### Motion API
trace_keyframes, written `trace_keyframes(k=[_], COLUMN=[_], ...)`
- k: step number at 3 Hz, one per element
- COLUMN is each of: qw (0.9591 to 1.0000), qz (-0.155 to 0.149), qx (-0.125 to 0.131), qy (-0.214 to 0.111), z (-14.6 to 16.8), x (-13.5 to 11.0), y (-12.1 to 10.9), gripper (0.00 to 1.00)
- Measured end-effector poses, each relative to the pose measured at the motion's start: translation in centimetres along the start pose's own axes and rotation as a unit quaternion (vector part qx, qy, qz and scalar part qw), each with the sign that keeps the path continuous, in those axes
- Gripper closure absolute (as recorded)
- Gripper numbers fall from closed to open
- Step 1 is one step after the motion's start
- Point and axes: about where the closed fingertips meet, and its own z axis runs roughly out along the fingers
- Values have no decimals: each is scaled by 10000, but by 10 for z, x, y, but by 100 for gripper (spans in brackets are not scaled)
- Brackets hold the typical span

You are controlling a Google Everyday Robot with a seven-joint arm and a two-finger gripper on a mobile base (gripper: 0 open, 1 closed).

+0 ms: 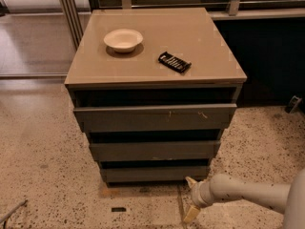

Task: Open bottom drawer

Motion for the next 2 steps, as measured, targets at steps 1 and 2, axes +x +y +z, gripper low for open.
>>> trace_keyframes(k=[1, 2], qw=[9993, 9983], qz=[-177, -343], qx=[165, 298], qy=[-290, -368], z=[24, 47], x=[0, 8], y=[-14, -31], gripper=[0, 0])
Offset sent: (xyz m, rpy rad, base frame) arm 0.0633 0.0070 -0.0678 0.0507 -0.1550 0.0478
